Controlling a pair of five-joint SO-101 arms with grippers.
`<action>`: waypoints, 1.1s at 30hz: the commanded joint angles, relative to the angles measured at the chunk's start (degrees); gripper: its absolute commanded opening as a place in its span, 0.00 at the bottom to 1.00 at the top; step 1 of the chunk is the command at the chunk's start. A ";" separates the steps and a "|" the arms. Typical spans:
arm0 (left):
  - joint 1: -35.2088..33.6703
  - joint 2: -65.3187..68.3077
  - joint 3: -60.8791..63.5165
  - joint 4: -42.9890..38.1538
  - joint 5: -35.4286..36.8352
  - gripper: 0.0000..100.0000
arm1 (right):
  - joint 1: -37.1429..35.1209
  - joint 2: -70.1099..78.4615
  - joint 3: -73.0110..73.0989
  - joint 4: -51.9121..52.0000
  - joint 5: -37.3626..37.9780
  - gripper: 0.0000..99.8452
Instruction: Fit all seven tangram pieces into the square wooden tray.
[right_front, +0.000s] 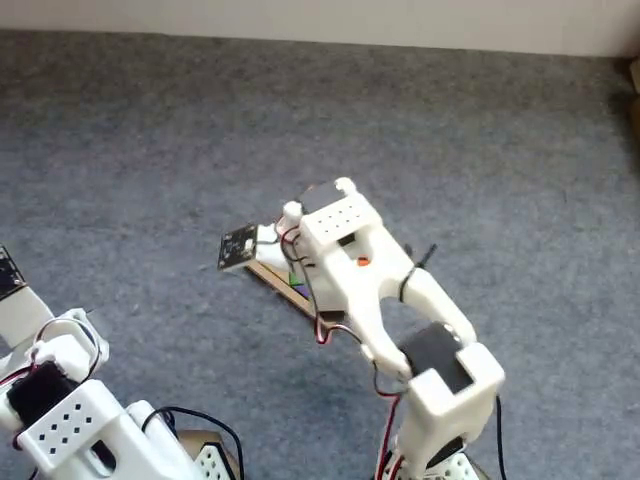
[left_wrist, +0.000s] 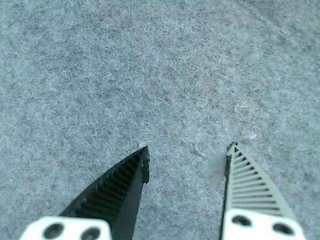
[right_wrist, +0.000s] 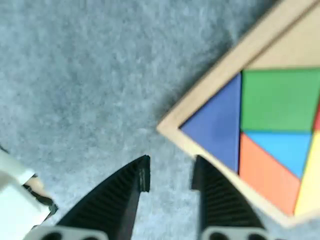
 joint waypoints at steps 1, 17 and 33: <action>1.45 -0.13 -0.40 -0.53 0.62 0.25 | 3.30 -7.78 -3.82 5.23 -0.79 0.04; 27.56 -0.22 -6.11 -0.88 0.18 0.02 | 18.51 -29.76 -2.51 9.19 -32.70 0.03; 40.75 -0.22 -4.62 -1.14 0.18 0.01 | 20.88 -70.11 39.78 -9.36 -36.22 0.00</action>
